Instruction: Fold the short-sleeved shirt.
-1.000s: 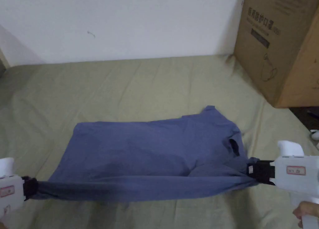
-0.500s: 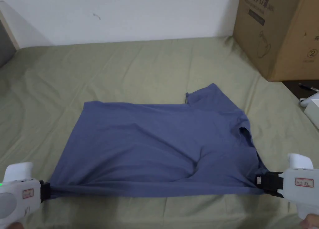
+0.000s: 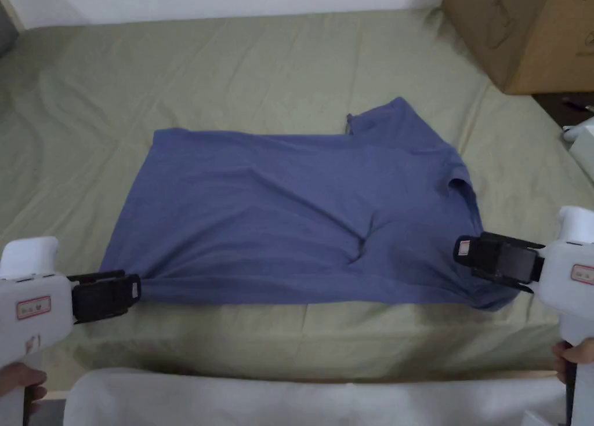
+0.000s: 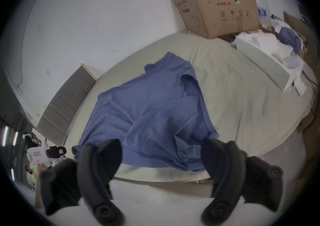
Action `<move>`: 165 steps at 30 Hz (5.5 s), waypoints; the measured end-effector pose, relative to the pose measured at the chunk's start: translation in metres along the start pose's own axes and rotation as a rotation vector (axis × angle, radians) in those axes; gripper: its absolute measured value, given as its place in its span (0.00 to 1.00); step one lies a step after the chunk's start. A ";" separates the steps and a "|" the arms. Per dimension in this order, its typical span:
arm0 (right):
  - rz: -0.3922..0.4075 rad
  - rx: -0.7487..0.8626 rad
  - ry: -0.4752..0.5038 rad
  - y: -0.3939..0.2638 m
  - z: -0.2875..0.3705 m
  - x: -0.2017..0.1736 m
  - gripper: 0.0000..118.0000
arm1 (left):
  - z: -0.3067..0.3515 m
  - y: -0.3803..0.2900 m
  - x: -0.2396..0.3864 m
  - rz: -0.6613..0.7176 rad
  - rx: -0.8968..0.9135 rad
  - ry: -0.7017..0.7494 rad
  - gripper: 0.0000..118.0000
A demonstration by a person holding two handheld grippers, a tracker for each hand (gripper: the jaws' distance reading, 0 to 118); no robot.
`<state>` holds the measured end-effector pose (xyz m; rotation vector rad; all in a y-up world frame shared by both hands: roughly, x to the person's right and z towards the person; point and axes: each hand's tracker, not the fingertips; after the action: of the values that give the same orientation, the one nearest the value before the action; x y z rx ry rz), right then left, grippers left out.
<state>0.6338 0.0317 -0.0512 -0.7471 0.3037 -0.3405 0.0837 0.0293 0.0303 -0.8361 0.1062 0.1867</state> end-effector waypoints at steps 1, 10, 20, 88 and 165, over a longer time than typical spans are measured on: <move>0.017 0.003 -0.001 -0.002 0.006 -0.003 0.00 | 0.005 -0.004 0.000 -0.003 0.004 -0.020 0.42; 0.061 -0.069 0.040 -0.010 -0.003 -0.008 0.00 | -0.007 -0.033 -0.021 0.112 -0.018 -0.009 0.00; 0.101 -0.103 0.025 -0.012 -0.016 -0.016 0.00 | -0.036 0.012 -0.039 0.002 -0.014 0.055 0.94; 0.278 -0.089 -0.321 0.106 -0.153 0.044 0.91 | -0.169 0.146 -0.012 -0.005 -0.151 0.078 0.98; 0.005 -0.261 -0.302 -0.002 -0.045 0.053 0.93 | -0.068 0.006 -0.038 0.036 -0.273 0.111 0.97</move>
<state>0.6645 -0.0183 -0.0889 -1.0406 0.0639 -0.1803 0.0440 -0.0219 -0.0129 -1.1174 0.2034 0.1906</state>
